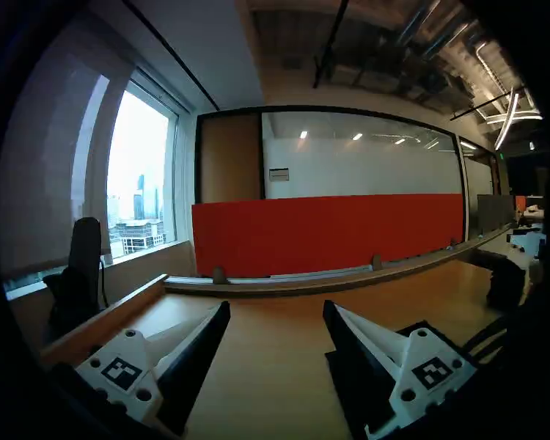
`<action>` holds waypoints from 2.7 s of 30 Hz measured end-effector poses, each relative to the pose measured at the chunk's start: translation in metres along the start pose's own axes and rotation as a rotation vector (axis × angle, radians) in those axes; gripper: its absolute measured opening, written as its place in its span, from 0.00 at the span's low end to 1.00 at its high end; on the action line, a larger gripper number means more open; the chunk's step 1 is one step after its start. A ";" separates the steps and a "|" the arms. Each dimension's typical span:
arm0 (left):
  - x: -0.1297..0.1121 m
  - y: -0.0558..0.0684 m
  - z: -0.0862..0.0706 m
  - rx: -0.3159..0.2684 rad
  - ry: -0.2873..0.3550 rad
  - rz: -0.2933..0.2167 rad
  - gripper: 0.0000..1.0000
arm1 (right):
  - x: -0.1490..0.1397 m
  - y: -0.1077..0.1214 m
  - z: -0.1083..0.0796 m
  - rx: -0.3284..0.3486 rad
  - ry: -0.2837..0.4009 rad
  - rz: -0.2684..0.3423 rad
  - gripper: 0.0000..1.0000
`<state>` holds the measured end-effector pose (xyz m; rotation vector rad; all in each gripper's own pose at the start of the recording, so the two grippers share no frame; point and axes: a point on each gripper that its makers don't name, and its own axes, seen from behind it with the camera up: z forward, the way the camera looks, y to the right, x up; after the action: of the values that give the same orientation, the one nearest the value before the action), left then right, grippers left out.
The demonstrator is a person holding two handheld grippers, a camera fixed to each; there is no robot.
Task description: Fold towel
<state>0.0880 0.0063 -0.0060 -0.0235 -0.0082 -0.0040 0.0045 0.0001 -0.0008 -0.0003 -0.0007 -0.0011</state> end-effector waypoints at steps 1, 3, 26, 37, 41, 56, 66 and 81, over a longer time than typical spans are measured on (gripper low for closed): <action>0.008 0.000 -0.001 -0.002 -0.001 0.004 0.94 | 0.005 0.000 -0.001 0.000 -0.001 -0.001 1.00; 0.024 0.001 -0.002 -0.007 -0.003 0.009 0.94 | 0.016 0.000 -0.003 -0.002 -0.004 -0.003 1.00; 0.088 0.019 -0.011 -0.086 -0.069 -0.008 0.94 | 0.078 -0.024 -0.009 0.095 -0.042 -0.043 1.00; 0.065 0.046 -0.020 -0.254 -0.177 0.042 0.94 | 0.047 -0.058 -0.013 0.278 -0.165 -0.146 1.00; 0.056 0.054 -0.024 -0.304 -0.213 0.046 0.94 | 0.037 -0.068 -0.017 0.336 -0.205 -0.171 1.00; -0.009 0.087 -0.041 -0.426 -0.341 0.117 0.94 | -0.021 -0.093 -0.031 0.447 -0.329 -0.213 1.00; -0.062 0.101 -0.053 -0.470 -0.425 0.138 0.94 | -0.073 -0.101 -0.040 0.490 -0.405 -0.237 1.00; -0.154 0.116 -0.066 -0.542 -0.578 0.196 0.94 | -0.165 -0.110 -0.055 0.550 -0.551 -0.279 1.00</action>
<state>-0.0646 0.1210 -0.0762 -0.5671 -0.5832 0.1966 -0.1602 -0.1100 -0.0563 0.5498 -0.5522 -0.2796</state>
